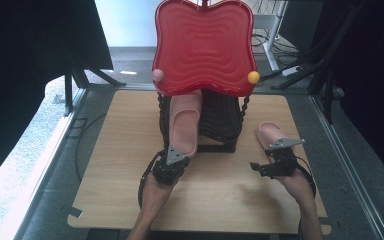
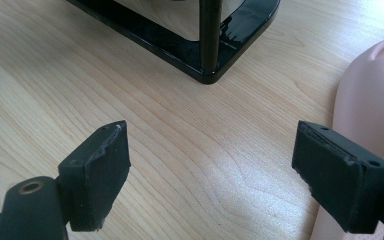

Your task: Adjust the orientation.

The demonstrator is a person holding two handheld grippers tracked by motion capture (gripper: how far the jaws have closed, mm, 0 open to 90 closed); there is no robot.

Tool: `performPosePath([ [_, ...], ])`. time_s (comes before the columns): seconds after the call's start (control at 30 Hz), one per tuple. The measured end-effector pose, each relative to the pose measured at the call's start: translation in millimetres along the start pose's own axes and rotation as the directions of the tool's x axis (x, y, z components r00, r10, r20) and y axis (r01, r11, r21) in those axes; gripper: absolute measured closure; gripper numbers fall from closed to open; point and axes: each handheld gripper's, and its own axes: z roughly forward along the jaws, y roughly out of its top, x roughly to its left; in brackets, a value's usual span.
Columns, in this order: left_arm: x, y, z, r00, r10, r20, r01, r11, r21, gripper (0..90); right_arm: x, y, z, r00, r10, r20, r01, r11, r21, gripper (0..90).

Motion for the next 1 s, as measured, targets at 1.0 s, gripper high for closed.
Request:
performPosePath([
  [1.0,43.8,54.1,31.0,0.9978,-0.042,-0.052,0.042,0.9991,0.000,89.9,-2.0,-0.9,-0.4,1.0000,0.004,-0.001,-0.004,1.000,-0.001,15.2],
])
